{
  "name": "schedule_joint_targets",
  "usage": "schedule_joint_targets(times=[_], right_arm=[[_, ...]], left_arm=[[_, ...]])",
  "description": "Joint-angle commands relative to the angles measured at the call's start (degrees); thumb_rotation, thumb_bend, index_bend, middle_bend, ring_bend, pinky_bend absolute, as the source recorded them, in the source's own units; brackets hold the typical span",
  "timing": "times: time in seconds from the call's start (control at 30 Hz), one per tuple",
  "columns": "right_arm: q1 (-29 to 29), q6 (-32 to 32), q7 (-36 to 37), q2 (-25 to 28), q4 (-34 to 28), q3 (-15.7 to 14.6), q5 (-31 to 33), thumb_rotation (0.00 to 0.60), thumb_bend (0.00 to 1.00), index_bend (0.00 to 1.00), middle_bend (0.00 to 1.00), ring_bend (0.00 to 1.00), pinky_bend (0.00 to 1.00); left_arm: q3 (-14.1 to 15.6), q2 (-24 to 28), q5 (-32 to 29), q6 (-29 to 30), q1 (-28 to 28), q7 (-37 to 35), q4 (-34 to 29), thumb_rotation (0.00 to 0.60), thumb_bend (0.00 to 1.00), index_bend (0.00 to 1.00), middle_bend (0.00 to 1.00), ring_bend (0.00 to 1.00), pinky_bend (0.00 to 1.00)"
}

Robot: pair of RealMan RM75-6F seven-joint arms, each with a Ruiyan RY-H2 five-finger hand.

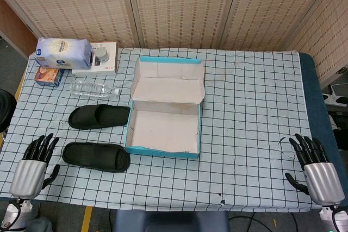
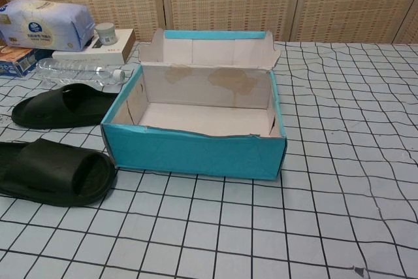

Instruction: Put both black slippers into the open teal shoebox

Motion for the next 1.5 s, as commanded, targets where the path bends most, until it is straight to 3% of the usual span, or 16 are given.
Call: schedule_joint_targets(times=[0.03,0.23,0.4,0.67,0.83,1.03,1.5], right_arm=[[0.0,0.1,0.2,0.1,0.0,0.0,0.0,0.577,0.14,0.00,0.00,0.00,0.00],[-0.4,0.9,0.5,0.3,0.0,0.1,0.0,0.577,0.14,0.00,0.00,0.00,0.00],[-0.1,0.0,-0.2,0.0,0.0,0.1,0.2,0.577,0.14,0.00,0.00,0.00,0.00],[0.3,-1.1,-0.7,-0.3,-0.3,-0.3,0.1,0.577,0.14,0.00,0.00,0.00,0.00],[0.6,-1.6,0.1,-0.2,-0.2,-0.1,0.5,0.577,0.14,0.00,0.00,0.00,0.00],[0.7,-1.9,0.3,-0.1,-0.2,-0.1,0.8,0.577,0.14,0.00,0.00,0.00,0.00],[0.7,-1.8,1.0,0.5,-0.5,-0.1,1.0,0.578,0.14,0.00,0.00,0.00,0.00]], left_arm=[[1.4,1.0,1.5,-1.2,-0.5,-2.7,-0.6,0.600,0.40,0.00,0.00,0.00,0.14],[3.5,1.9,3.3,-6.2,-2.9,-6.3,-2.9,0.600,0.39,0.00,0.00,0.00,0.14],[3.4,2.1,3.4,-13.7,-7.1,-2.1,-6.7,0.600,0.38,0.00,0.00,0.00,0.13],[0.9,0.6,-2.1,-21.5,-10.9,6.1,-9.6,0.600,0.35,0.00,0.00,0.00,0.13],[-0.6,-0.3,-11.3,-29.0,-13.7,15.5,-13.5,0.600,0.33,0.00,0.00,0.00,0.13],[-0.6,-1.1,-16.0,-31.4,-15.3,20.1,-15.5,0.600,0.32,0.00,0.00,0.00,0.13],[-0.3,-4.2,-23.3,-33.1,-18.3,26.0,-12.9,0.600,0.32,0.00,0.00,0.00,0.13]])
